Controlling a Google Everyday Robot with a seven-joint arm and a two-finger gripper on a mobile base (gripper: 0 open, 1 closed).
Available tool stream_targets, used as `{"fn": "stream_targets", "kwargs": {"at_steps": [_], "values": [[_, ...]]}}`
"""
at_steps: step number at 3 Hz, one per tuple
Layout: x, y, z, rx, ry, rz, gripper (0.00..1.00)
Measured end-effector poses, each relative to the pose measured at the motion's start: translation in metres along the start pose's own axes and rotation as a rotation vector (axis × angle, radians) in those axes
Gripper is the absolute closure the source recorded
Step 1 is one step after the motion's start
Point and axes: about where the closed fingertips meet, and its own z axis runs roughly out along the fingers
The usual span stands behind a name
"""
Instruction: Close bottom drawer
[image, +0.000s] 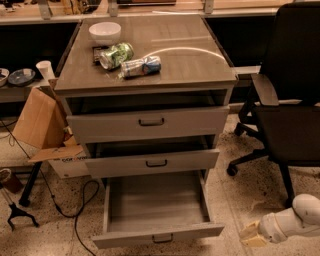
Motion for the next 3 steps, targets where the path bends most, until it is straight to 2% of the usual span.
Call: {"fn": "stream_targets", "kwargs": {"at_steps": [1,2,3], "values": [[0.0010,0.0086,0.0344,-0.014,-0.064,-0.049,0.88],[-0.0003,0.0093,0.0410,-0.015,-0.075,-0.060,1.00],[-0.0003,0.0093,0.0410,-0.015,-0.075,-0.060,1.00]]}}
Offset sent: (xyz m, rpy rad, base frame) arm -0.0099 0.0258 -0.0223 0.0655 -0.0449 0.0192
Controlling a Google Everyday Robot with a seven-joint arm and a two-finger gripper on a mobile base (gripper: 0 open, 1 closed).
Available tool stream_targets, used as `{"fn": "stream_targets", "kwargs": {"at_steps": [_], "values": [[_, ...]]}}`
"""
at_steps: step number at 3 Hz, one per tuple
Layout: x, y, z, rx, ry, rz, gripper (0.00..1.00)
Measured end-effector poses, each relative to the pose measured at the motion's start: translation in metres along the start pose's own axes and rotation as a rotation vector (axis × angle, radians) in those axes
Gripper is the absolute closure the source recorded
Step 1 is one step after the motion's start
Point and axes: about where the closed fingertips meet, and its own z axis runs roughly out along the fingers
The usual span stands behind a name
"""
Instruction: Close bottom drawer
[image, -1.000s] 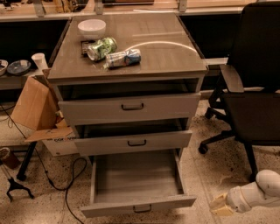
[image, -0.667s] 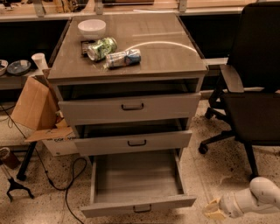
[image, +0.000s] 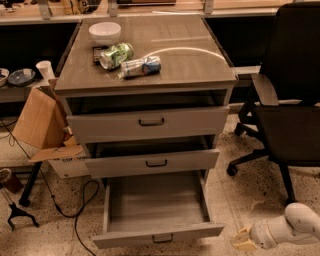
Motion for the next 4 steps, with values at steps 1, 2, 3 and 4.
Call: {"fn": "stream_targets", "kwargs": {"at_steps": [1,2,3,4], "values": [[0.000,0.000,0.007,-0.021,-0.014,-0.002,1.00],[0.002,-0.004,0.046,-0.087,-0.054,-0.017,1.00],[0.003,-0.005,0.097,-0.173,-0.091,-0.042,1.00],[0.003,-0.007,0.133,-0.230,-0.130,-0.067,1.00]]}}
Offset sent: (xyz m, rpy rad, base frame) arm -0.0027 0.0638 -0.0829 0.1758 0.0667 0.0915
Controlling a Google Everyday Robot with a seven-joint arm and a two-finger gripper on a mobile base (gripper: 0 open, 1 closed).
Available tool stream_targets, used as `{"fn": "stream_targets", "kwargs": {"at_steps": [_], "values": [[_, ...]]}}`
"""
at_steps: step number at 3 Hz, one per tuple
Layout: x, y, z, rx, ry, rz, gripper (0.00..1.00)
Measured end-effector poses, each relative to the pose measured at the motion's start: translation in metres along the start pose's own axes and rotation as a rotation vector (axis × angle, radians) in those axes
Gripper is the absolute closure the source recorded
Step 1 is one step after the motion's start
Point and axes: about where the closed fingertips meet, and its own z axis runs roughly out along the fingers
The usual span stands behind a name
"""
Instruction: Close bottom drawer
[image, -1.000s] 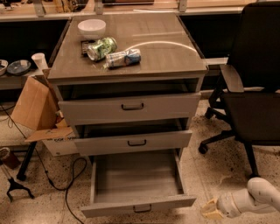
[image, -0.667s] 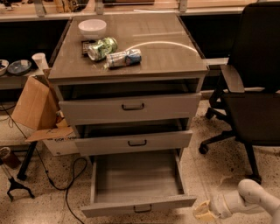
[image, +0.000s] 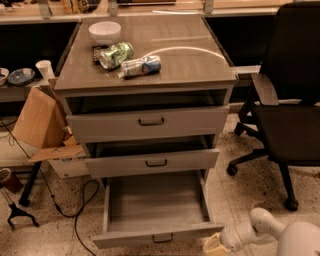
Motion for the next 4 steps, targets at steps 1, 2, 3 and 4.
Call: {"fn": "stream_targets", "kwargs": {"at_steps": [1,2,3,4], "values": [[-0.012,-0.008,0.025,-0.027,0.004,-0.064,0.81],[-0.019,-0.016,0.042,-0.041,0.013,-0.099,0.58],[-0.024,-0.025,0.055,-0.048,0.022,-0.122,0.35],[-0.029,-0.032,0.067,-0.057,0.036,-0.146,0.11]]}}
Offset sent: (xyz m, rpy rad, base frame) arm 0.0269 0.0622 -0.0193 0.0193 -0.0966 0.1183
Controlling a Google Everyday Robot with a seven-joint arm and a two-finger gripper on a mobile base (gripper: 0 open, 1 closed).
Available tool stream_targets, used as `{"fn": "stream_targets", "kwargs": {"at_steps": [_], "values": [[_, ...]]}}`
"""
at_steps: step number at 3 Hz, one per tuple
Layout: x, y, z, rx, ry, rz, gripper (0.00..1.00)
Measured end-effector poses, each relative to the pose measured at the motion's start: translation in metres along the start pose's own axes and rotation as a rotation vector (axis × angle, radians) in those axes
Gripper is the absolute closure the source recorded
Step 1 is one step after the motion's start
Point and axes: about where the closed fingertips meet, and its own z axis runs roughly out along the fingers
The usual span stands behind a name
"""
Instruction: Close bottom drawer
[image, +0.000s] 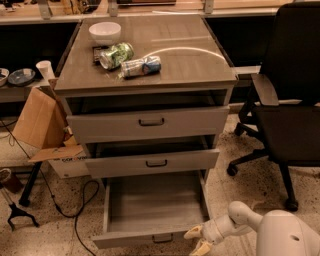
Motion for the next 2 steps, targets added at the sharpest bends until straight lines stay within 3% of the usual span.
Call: {"fn": "stream_targets", "kwargs": {"at_steps": [1,2], "values": [[-0.0086,-0.0090,0.0069,0.024,0.017,0.002,0.00],[-0.0168,-0.0163,0.0106,0.095,0.042,0.004,0.00]]}}
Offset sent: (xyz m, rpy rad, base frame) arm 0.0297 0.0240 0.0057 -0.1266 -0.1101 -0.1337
